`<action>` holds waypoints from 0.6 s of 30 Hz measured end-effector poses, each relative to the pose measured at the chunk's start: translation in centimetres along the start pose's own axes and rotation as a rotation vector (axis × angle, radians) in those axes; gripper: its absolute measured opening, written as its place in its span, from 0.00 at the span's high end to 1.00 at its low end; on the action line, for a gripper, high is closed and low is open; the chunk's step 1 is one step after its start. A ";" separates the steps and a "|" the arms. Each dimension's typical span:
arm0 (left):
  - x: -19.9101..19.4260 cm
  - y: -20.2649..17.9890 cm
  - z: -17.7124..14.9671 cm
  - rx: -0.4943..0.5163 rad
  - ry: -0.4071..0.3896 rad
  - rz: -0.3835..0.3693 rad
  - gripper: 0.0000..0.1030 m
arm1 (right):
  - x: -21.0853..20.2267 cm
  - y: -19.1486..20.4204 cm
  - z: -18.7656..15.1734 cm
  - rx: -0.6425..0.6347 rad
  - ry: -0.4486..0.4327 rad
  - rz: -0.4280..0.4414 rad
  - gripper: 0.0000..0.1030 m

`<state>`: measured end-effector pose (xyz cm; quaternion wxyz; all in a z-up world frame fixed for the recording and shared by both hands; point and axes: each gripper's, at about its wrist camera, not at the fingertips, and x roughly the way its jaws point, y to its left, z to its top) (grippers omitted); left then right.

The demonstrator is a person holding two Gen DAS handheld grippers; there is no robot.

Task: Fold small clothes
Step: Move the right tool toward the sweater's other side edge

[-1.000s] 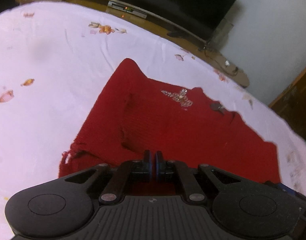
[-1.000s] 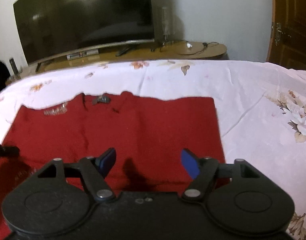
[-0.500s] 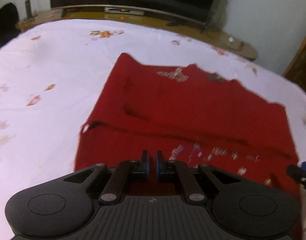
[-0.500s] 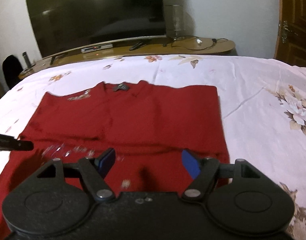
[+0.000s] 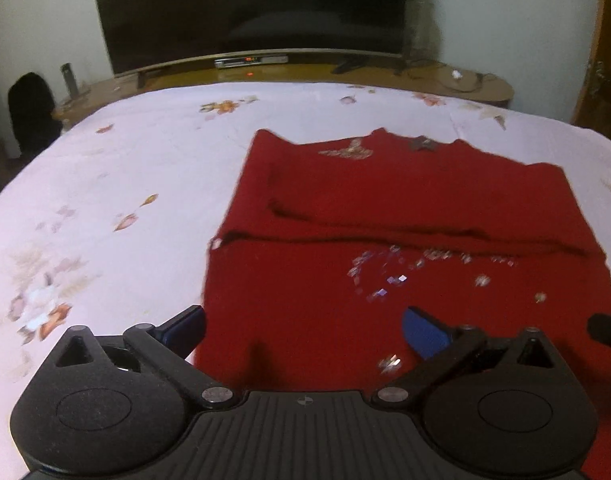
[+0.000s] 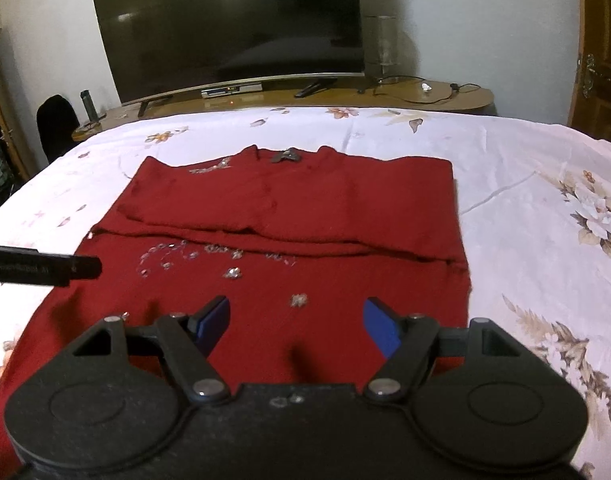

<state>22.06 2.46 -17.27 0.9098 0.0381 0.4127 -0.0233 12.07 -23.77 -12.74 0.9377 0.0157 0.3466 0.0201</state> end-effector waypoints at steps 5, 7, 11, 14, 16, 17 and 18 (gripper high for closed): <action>-0.1 0.7 -1.3 0.056 0.039 0.011 0.00 | -1.7 0.0 -1.5 0.020 0.009 -0.030 0.29; -0.4 1.0 -2.1 0.084 0.050 0.000 0.00 | -2.4 0.1 -2.5 0.032 0.018 -0.055 0.29; -1.7 2.2 -3.6 0.113 0.050 -0.012 0.00 | -3.6 0.3 -4.5 0.057 0.044 -0.108 0.29; -2.6 3.7 -5.1 0.117 0.055 -0.035 0.00 | -4.6 0.7 -5.9 0.070 0.062 -0.135 0.29; -3.2 4.9 -6.2 0.111 0.069 -0.040 0.00 | -5.3 0.9 -6.7 0.076 0.070 -0.154 0.29; -3.6 5.6 -6.8 0.106 0.075 -0.042 0.00 | -5.7 1.1 -7.2 0.080 0.074 -0.164 0.29; -3.7 6.2 -7.3 0.100 0.081 -0.047 0.00 | -6.1 1.2 -7.7 0.084 0.078 -0.171 0.29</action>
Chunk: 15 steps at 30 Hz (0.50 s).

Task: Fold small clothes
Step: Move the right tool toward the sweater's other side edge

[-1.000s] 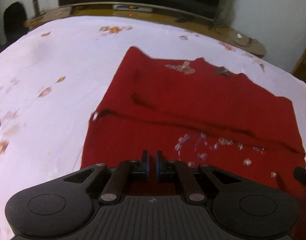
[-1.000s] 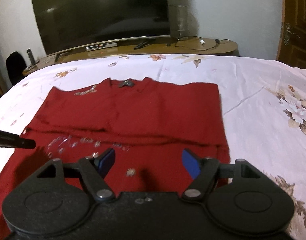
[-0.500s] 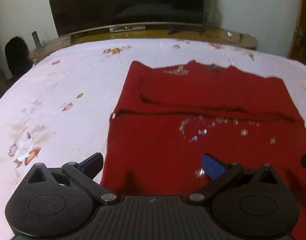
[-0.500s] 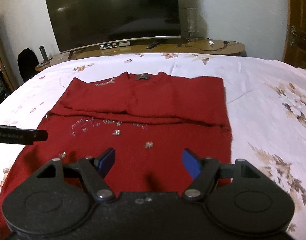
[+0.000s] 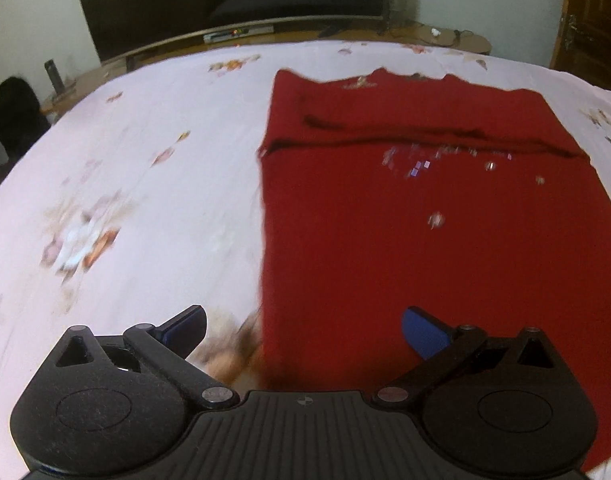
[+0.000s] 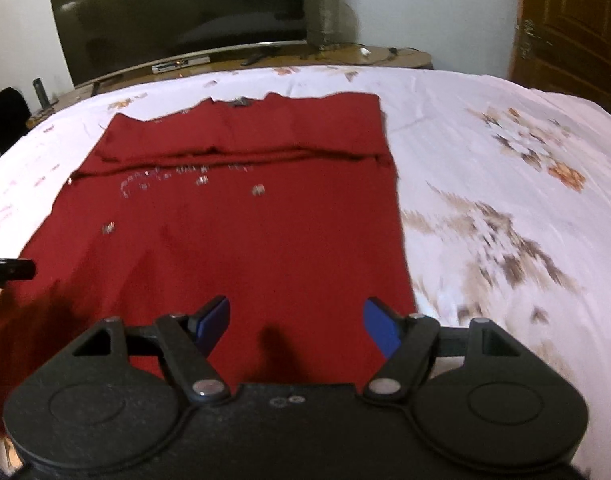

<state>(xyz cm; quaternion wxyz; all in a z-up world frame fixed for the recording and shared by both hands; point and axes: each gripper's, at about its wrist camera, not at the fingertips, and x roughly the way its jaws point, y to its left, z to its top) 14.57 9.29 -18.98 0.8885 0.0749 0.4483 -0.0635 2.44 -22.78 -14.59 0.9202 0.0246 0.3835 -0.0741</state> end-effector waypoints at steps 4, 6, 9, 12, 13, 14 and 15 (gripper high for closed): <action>-0.5 2.7 -2.9 -0.067 0.049 -0.056 0.00 | -1.1 -0.4 -2.2 0.025 0.026 -0.027 0.29; -0.6 4.0 -4.3 -0.124 0.077 -0.109 0.00 | -1.5 -0.8 -3.1 0.051 0.045 -0.032 0.29; -0.7 5.1 -6.1 -0.189 0.110 -0.175 0.00 | -2.1 -1.1 -4.4 0.080 0.059 -0.046 0.29; -1.1 5.1 -7.4 -0.194 0.118 -0.229 0.00 | -2.6 -1.3 -5.2 0.090 0.066 -0.070 0.29; -1.3 5.1 -7.7 -0.199 0.116 -0.254 0.00 | -2.7 -1.4 -5.4 0.096 0.068 -0.076 0.29; -1.4 5.1 -7.8 -0.206 0.116 -0.273 0.00 | -2.8 -1.5 -5.7 0.103 0.072 -0.080 0.29; -1.3 4.9 -8.0 -0.210 0.120 -0.288 0.00 | -2.8 -1.6 -5.9 0.108 0.078 -0.083 0.29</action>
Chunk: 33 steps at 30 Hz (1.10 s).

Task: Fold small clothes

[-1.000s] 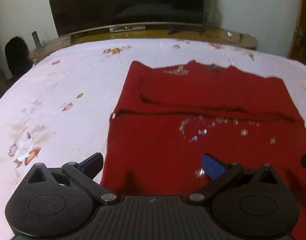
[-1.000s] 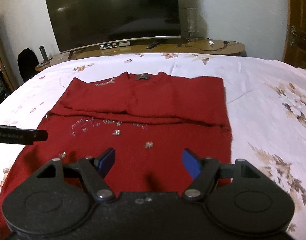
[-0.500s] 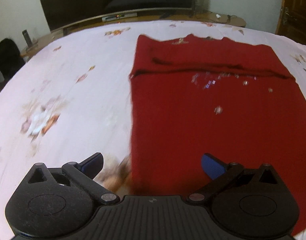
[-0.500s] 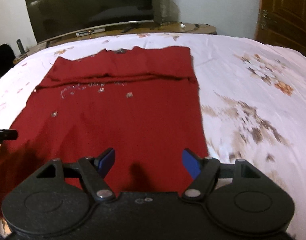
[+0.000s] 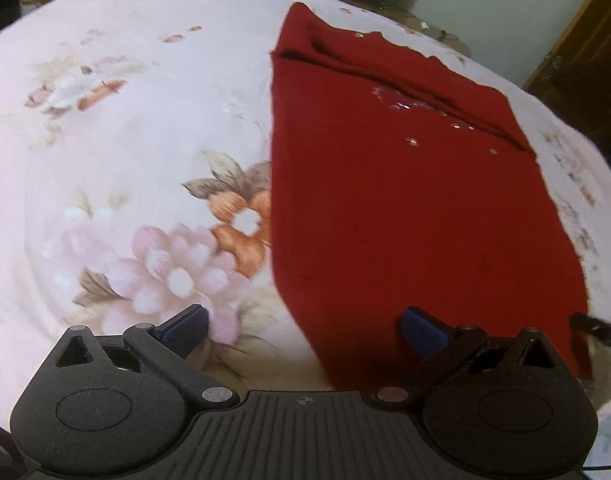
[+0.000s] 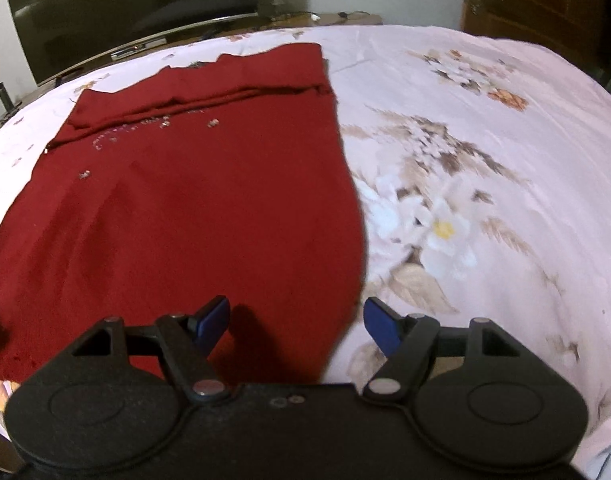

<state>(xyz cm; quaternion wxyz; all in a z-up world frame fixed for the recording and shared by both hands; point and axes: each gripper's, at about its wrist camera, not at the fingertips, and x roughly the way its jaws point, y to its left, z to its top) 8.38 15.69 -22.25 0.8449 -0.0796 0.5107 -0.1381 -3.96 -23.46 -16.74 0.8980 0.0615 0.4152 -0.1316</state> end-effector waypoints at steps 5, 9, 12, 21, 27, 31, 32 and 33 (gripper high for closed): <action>0.1 -0.5 -0.9 -0.003 -0.018 -0.056 0.01 | 0.1 -0.7 -1.5 0.048 0.042 0.023 0.30; -0.3 -0.3 -1.0 -0.035 -0.023 -0.115 0.44 | -0.5 -0.8 -1.9 0.081 0.047 0.070 0.56; 0.0 -0.1 -0.8 -0.064 -0.007 -0.151 0.66 | -0.8 -0.8 -2.0 0.105 0.054 0.094 0.68; -1.0 -0.7 1.4 -0.062 -0.068 -0.229 0.97 | -2.0 -1.1 -1.4 0.203 0.028 0.207 0.95; -1.1 -1.2 6.6 -0.081 -0.145 -0.276 0.97 | -2.6 -0.7 2.5 0.239 -0.060 0.281 0.95; 1.1 -1.8 10.6 -0.093 -0.182 -0.239 0.97 | -0.7 -0.7 6.1 0.224 -0.101 0.287 0.95; 1.9 -2.0 11.7 -0.100 -0.189 -0.220 0.97 | 0.2 -0.9 7.1 0.221 -0.104 0.284 0.95; 2.7 -2.2 12.5 -0.105 -0.194 -0.200 0.97 | 1.0 -1.0 7.9 0.220 -0.104 0.283 0.95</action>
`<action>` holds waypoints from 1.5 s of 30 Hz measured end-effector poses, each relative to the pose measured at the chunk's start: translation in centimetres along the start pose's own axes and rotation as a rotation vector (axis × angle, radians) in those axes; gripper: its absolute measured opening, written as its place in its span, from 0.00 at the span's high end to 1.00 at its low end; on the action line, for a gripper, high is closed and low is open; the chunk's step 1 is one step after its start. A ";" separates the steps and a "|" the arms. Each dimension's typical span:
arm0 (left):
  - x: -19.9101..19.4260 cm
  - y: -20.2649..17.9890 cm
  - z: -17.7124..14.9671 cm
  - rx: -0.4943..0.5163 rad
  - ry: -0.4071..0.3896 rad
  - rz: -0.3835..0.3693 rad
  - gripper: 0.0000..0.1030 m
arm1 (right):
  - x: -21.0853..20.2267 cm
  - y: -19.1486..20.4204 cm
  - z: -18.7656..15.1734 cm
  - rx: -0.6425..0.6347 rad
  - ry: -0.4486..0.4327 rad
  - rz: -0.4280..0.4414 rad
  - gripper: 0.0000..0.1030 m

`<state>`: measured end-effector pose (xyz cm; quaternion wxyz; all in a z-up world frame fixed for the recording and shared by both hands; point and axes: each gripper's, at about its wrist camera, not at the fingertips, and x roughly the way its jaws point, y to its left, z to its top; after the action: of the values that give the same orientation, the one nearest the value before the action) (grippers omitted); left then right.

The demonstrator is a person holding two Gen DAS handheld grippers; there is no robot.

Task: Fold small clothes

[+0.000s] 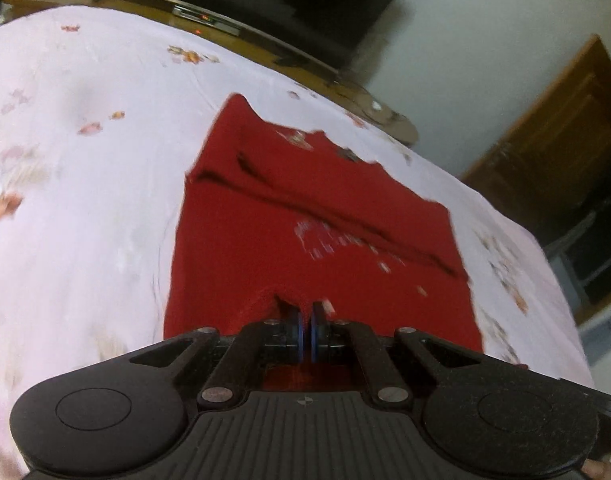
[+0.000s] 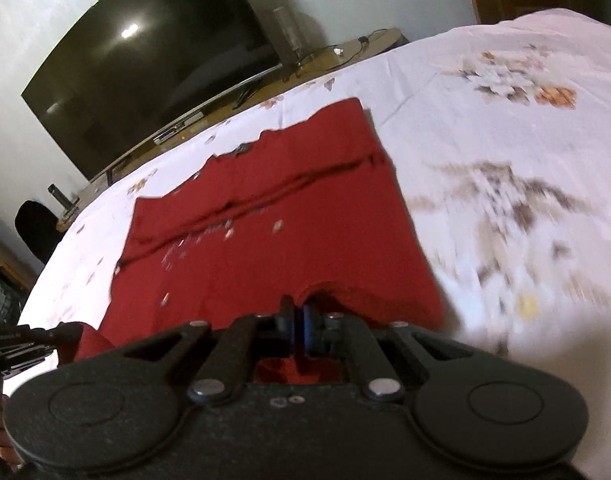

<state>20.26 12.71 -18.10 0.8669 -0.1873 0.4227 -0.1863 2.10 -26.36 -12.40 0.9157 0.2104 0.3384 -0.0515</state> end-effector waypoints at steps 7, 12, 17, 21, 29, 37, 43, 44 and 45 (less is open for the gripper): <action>6.3 -1.4 2.5 0.010 0.010 0.140 0.97 | 6.2 -2.0 4.5 -0.027 0.036 -0.009 0.94; 8.4 -1.0 3.1 -0.004 0.102 0.184 0.90 | 9.9 -3.1 5.5 -0.035 0.107 -0.053 0.37; 4.8 -2.3 3.1 0.124 -0.030 0.249 0.00 | 9.1 -3.9 6.6 -0.078 0.083 0.005 0.34; 4.0 -2.7 3.5 0.226 -0.032 0.241 0.00 | 9.4 -3.8 6.5 -0.163 0.106 -0.023 0.35; 8.1 -3.4 3.1 0.349 0.072 0.228 0.00 | 11.7 -2.9 6.8 -0.280 0.159 -0.013 0.35; 10.1 -4.2 2.4 0.372 0.146 0.201 0.78 | 12.2 -2.4 6.5 -0.360 0.205 0.051 0.72; 9.5 -4.5 2.2 0.385 0.107 0.188 0.93 | 11.6 -1.8 6.3 -0.392 0.238 0.090 0.94; 9.1 -4.4 2.5 0.363 0.078 0.178 0.93 | 11.4 -2.0 6.4 -0.376 0.228 0.094 0.95; 8.5 -4.3 2.8 0.345 0.051 0.169 0.93 | 11.1 -2.1 6.7 -0.355 0.211 0.100 0.95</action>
<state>26.67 5.38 -20.11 0.8878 0.0049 0.4205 -0.1873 14.07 -30.54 -15.66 0.8993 0.0664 0.4254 0.0766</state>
